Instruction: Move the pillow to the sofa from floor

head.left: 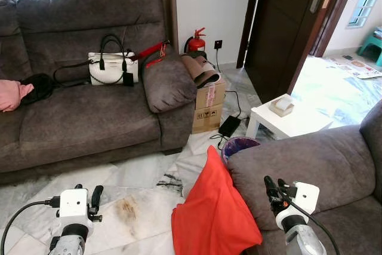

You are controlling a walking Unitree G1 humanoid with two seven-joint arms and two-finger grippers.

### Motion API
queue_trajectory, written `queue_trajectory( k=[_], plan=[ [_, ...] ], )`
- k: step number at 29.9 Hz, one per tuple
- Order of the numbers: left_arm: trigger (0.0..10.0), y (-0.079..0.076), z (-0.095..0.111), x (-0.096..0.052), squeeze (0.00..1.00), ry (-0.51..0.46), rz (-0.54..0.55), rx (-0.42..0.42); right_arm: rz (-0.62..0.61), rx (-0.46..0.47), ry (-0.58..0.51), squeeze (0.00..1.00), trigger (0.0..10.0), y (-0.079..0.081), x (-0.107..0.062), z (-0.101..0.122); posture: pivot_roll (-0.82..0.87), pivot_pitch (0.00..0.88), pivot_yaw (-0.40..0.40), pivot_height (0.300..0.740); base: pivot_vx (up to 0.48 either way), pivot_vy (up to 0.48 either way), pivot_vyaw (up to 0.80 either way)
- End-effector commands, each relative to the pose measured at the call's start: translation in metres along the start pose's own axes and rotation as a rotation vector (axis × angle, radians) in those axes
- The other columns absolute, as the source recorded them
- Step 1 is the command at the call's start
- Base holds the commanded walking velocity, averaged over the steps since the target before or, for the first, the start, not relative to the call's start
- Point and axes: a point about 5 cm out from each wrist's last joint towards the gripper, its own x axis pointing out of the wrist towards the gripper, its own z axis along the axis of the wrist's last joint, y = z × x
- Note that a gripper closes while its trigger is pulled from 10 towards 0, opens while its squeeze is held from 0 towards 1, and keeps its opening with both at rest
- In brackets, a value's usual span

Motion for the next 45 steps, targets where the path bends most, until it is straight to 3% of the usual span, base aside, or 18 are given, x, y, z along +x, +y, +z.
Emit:
queue_trajectory(
  k=[1,14,16,20,24,36,45],
  plan=[
    [10.0,-0.002,0.001,0.0,0.0,0.001,-0.003,0.003,0.003,0.002,0.016,0.0,10.0,0.001,0.0,-0.002,0.15,0.035,0.008,0.697,0.0,0.0,0.0],
    [10.0,-0.009,-0.001,-0.003,0.0,0.013,-0.029,-0.001,0.015,0.01,-0.014,0.0,10.0,0.002,0.001,0.002,0.12,0.056,0.012,0.697,0.0,0.0,0.0],
    [10.0,-0.008,-0.001,-0.002,0.0,0.014,-0.019,-0.007,0.013,-0.003,0.032,0.0,10.0,0.002,-0.001,-0.005,0.12,0.052,0.013,0.697,0.0,0.0,0.0],
    [10.0,-0.009,-0.001,-0.001,0.0,0.014,-0.023,-0.01,0.011,-0.008,0.028,0.0,10.0,0.002,-0.001,-0.005,0.11,0.047,0.018,0.672,0.0,0.0,0.0],
    [10.0,-0.012,-0.001,-0.001,0.0,0.016,-0.038,-0.004,0.011,0.012,-0.011,0.0,10.0,0.002,-0.001,-0.001,0.11,0.036,0.021,0.672,0.0,0.0,0.0],
    [10.0,-0.014,-0.001,0.0,0.0,0.022,-0.052,-0.003,0.009,-0.007,0.04,0.0,10.0,0.003,0.0,-0.005,0.11,0.044,0.018,0.662,0.0,0.0,0.0],
    [10.0,-0.015,-0.002,-0.001,0.0,0.027,-0.048,-0.01,0.013,0.004,0.02,0.0,10.0,0.004,-0.001,-0.004,0.11,0.056,0.013,0.652,0.0,0.0,0.0]
  ],
)
